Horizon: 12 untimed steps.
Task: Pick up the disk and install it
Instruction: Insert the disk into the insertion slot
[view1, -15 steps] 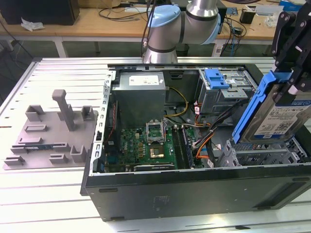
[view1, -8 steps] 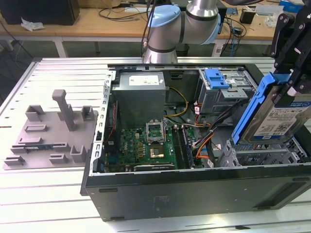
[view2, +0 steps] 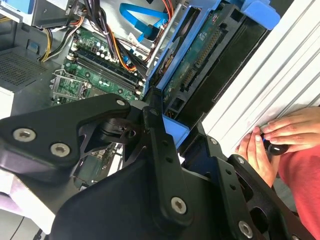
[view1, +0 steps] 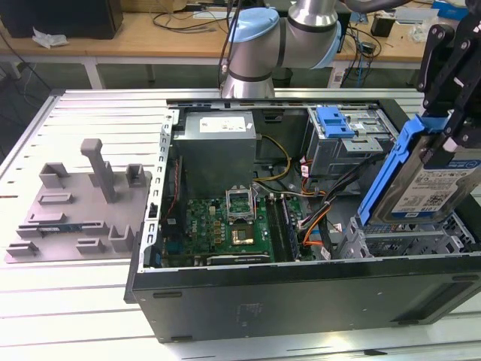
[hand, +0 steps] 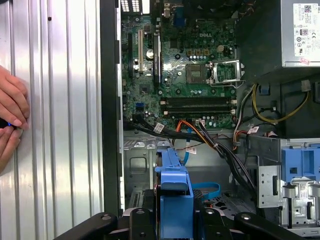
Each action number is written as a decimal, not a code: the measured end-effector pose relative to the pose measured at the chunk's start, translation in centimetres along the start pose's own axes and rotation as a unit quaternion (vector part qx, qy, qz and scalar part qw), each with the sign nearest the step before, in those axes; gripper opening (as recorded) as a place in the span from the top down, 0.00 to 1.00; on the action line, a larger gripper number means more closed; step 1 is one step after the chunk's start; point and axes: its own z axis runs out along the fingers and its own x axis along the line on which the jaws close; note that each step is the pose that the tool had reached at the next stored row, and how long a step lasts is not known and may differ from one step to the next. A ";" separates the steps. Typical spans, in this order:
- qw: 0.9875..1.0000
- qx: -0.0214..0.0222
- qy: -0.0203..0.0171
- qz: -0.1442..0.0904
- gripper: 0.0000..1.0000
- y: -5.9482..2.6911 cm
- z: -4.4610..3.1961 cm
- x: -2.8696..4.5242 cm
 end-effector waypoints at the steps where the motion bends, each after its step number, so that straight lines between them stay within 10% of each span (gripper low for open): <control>1: 1.000 0.000 0.000 0.000 0.64 -0.01 0.02 0.02; 12: 1.000 0.000 0.000 0.000 0.64 -0.15 0.27 0.12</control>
